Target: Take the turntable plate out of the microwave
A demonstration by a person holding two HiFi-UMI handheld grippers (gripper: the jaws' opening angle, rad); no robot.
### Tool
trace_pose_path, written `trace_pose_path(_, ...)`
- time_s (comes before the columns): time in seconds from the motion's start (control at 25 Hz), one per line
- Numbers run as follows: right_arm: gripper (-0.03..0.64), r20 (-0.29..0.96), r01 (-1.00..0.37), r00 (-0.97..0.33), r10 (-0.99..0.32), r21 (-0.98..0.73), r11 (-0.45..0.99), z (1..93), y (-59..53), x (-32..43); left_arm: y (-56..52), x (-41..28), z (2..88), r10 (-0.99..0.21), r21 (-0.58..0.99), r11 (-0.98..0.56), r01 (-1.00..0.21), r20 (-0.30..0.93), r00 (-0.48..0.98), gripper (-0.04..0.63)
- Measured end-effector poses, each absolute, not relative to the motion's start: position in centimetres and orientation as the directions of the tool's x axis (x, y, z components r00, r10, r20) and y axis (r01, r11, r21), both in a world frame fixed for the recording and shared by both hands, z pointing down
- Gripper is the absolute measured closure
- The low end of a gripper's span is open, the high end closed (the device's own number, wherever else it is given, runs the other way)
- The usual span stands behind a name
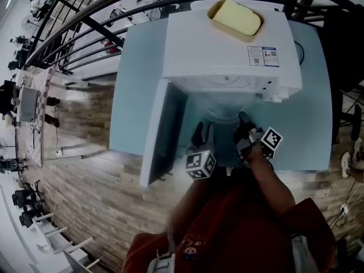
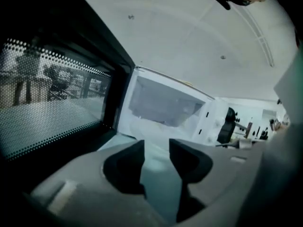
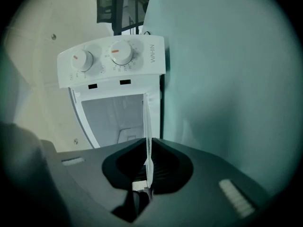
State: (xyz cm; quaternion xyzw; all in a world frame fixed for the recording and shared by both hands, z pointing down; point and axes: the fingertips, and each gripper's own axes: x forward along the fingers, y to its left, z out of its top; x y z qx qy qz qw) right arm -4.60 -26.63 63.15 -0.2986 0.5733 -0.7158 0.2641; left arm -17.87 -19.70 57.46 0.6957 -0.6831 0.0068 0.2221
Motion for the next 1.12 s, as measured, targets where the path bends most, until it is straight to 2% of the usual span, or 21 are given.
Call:
trace_pose_path(0.12,0.591,0.117,0.05,-0.689,-0.715,-0.977,-0.207,63.1,-26.2,-4.5,-20.0,-17.4,58.0,-0.946,0.431,0.033,-0.902,0.304,0.111,0.391)
trace_pose_path(0.32,0.589,0.109,0.063,-0.695,-0.711,-0.975,-0.211,63.1,-25.4,-4.1,-21.5,-17.1,59.6,-0.943,0.699,0.053,-0.713,0.27,0.194,0.311)
trace_pose_path(0.84,0.586,0.091,0.079,-0.718,-0.691,-0.975,-0.21,63.0,-24.1,-3.4,-25.8,-16.5,61.8,-0.949,0.905,0.056,-0.421,0.18,0.261,0.301)
trace_pose_path(1.12,0.586,0.081,0.087,-0.728,-0.68,-0.974,-0.209,62.8,-23.7,-3.2,-27.5,-14.6,62.5,-0.939,0.953,0.041,-0.302,0.14,0.315,0.324)
